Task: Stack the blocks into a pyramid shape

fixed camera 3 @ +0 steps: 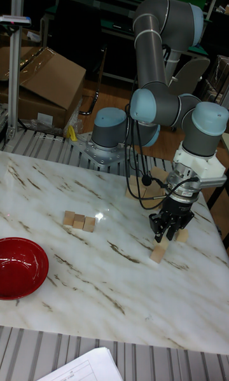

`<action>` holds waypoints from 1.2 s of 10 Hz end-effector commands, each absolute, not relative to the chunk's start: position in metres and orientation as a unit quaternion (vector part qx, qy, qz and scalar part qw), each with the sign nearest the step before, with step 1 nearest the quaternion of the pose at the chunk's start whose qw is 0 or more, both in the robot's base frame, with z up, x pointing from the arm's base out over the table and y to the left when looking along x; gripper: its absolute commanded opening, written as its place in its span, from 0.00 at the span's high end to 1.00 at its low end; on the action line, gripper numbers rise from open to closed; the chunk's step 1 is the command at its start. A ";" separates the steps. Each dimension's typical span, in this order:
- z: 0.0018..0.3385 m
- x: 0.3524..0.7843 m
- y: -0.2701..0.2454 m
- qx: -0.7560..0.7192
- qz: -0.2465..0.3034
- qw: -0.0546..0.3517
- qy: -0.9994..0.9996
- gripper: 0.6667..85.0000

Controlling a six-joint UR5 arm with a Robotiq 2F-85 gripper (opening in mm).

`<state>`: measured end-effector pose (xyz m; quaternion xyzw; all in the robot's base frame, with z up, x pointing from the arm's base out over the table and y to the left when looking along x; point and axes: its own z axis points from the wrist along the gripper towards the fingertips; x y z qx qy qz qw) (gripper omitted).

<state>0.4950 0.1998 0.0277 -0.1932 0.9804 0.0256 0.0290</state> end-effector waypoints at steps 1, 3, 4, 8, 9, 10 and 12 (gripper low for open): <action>0.026 0.497 0.198 -0.190 0.025 0.030 0.981 0.55; 0.023 0.500 0.199 -0.188 0.027 0.032 0.981 0.56; 0.022 0.501 0.200 -0.185 0.028 0.034 0.982 0.56; 0.019 0.502 0.201 -0.181 0.034 0.038 0.982 0.58; 0.017 0.503 0.202 -0.181 0.036 0.040 0.982 0.58; 0.015 0.505 0.203 -0.180 0.038 0.041 0.982 0.58; 0.015 0.505 0.202 -0.181 0.037 0.042 0.982 0.58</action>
